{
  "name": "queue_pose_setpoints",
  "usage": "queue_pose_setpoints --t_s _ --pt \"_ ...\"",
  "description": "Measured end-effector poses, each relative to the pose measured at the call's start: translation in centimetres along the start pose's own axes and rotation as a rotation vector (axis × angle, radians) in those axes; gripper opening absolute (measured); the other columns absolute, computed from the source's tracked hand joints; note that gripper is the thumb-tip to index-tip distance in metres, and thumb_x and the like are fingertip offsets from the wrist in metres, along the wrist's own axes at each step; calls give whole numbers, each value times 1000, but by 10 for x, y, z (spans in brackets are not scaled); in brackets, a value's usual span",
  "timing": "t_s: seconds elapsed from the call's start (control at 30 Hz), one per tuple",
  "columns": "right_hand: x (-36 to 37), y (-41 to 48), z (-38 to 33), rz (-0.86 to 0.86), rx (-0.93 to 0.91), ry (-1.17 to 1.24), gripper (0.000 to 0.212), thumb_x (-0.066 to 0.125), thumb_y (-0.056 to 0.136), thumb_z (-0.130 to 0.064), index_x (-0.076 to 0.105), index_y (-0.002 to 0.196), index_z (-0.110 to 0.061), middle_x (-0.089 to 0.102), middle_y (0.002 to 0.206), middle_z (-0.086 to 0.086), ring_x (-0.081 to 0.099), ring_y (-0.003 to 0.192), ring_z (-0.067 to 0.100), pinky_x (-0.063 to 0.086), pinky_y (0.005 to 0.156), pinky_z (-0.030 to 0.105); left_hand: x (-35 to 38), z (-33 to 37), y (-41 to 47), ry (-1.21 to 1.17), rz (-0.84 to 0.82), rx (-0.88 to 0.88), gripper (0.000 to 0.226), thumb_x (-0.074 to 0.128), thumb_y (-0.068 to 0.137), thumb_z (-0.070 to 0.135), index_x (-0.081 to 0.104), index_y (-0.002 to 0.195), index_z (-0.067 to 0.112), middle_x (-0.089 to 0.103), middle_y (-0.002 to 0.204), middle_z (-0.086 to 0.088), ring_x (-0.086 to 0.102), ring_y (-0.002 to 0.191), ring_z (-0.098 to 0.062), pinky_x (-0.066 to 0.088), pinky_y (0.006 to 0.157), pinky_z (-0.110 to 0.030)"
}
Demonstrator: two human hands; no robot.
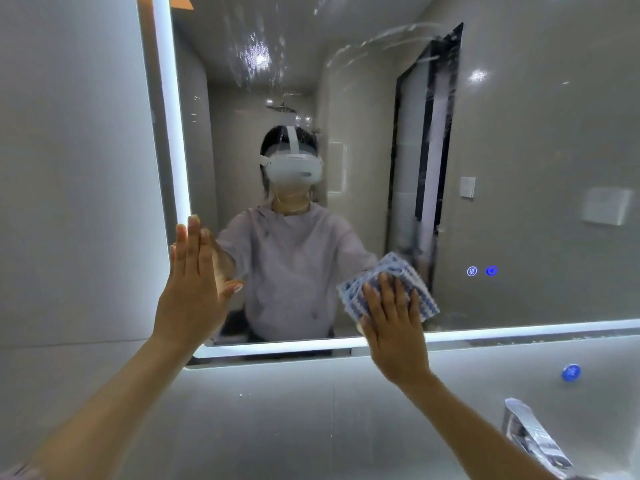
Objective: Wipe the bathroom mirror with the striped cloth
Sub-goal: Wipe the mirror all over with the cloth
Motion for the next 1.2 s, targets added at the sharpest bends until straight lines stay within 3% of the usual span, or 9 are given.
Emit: queue_pose_setpoints --t_s 0.2,0.37,0.6,0.7,0.83,0.97,1.03,1.13,1.2 --pt "15 -33 10 -87 -156 -39 53 23 101 -41 11 152 -29 2 161 -5 7 147 22 9 119 46 1 0 0 13 -1 14 96 5 86 69 3 144 -8 2 155 -25 2 143 -40 17 115 -50" --pt "-24 18 47 1 -75 -61 56 14 101 -42 -3 152 -27 -8 160 -1 -2 148 23 9 118 51 4 -1 0 57 -20 17 95 6 87 67 4 144 -8 1 155 -26 1 143 -41 18 114 -52" --pt "-54 58 60 103 116 -27 64 24 98 -39 -8 151 -23 -5 159 12 -1 147 30 5 118 54 9 -4 1 115 -48 4 91 1 90 62 6 143 -11 1 154 -29 -1 143 -42 18 116 -53" --pt "-29 35 30 48 33 -35 65 25 97 -41 -6 151 -22 -13 159 7 -4 147 30 2 118 53 8 -4 2 114 -24 13 91 5 90 63 7 143 -11 3 153 -29 3 143 -43 18 116 -52" --pt "11 -16 -12 -66 -220 -67 54 24 101 -40 14 152 -25 10 160 2 11 147 29 7 117 53 6 -3 2 93 -5 23 89 6 91 62 8 143 -10 5 154 -29 5 143 -43 20 115 -53" --pt "13 -19 -11 -159 -244 -51 49 25 101 -39 25 149 -29 27 156 -2 24 144 24 16 116 50 7 -3 1 92 1 21 90 7 91 63 9 143 -10 5 154 -28 4 143 -43 19 115 -53" --pt "-2 5 -5 -115 -196 -63 50 19 101 -39 16 150 -28 17 158 0 12 146 24 10 117 50 7 -4 2 94 -1 21 90 6 91 63 9 144 -10 5 154 -28 4 143 -42 18 115 -53" --pt "-35 64 7 1 -52 -71 58 16 100 -41 -10 150 -26 -15 159 1 -9 147 23 -7 119 46 7 -5 2 93 3 18 90 6 91 64 7 144 -9 4 154 -27 4 143 -41 17 116 -51" --pt "-55 106 10 50 28 -82 62 25 101 -41 -9 149 -21 -11 159 9 -7 147 27 -6 119 48 8 -6 2 88 3 10 90 6 91 64 8 144 -8 5 155 -26 5 144 -40 17 116 -50"
Point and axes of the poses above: each hand's wrist, its own y-axis towards the middle knuckle, its own x-axis out of the palm, z = x × y, the point moved 9 cm from there along y, towards the middle knuckle
